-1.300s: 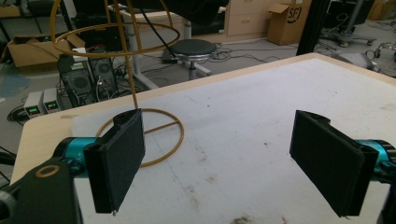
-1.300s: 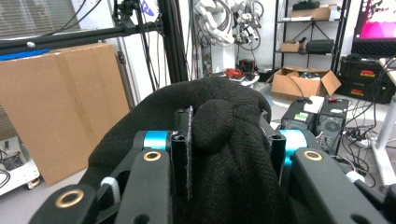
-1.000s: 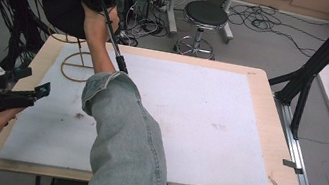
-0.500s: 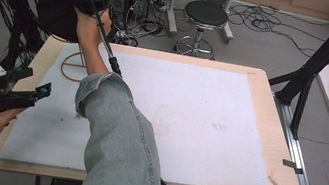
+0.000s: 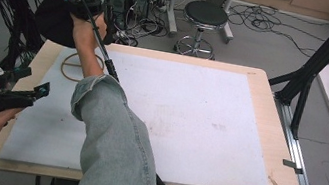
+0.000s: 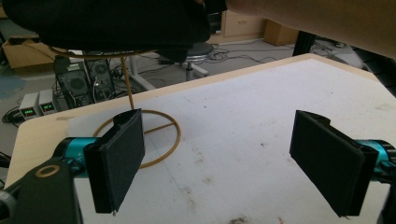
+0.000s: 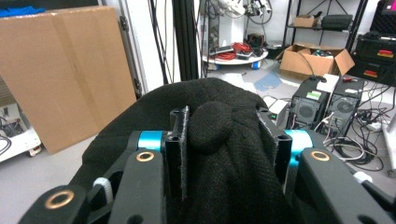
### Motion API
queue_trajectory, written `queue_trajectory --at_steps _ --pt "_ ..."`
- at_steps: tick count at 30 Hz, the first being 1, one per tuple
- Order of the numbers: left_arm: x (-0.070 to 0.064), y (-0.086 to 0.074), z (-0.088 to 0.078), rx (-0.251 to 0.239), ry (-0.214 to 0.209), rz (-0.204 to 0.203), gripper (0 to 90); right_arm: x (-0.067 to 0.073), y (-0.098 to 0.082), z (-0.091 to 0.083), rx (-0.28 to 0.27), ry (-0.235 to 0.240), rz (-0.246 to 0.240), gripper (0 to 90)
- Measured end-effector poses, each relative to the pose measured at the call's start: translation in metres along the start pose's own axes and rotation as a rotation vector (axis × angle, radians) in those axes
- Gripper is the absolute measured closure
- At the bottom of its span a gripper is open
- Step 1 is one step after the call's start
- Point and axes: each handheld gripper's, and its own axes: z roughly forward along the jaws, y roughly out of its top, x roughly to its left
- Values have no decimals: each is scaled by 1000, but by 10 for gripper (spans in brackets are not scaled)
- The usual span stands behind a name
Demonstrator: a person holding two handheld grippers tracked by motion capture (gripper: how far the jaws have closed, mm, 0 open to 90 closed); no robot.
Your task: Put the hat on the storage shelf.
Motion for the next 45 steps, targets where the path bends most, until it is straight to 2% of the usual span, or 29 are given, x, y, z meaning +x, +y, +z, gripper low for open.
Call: queue_trajectory --at_steps 9,22,29,35,45 --pt "0 0 0 0 1 -1 185 -1 -3 4 43 4 -18 551" --pt "0 0 0 1 0 -1 185 -3 -7 5 42 -4 -16 424" --pt "0 0 0 2 -1 1 184 -3 -6 3 39 -4 -30 417" --pt "0 1 0 2 -1 2 185 -6 -3 -5 33 -2 -46 401" --pt "-1 0 2 9 0 7 185 -29 0 -30 24 -25 -37 354"
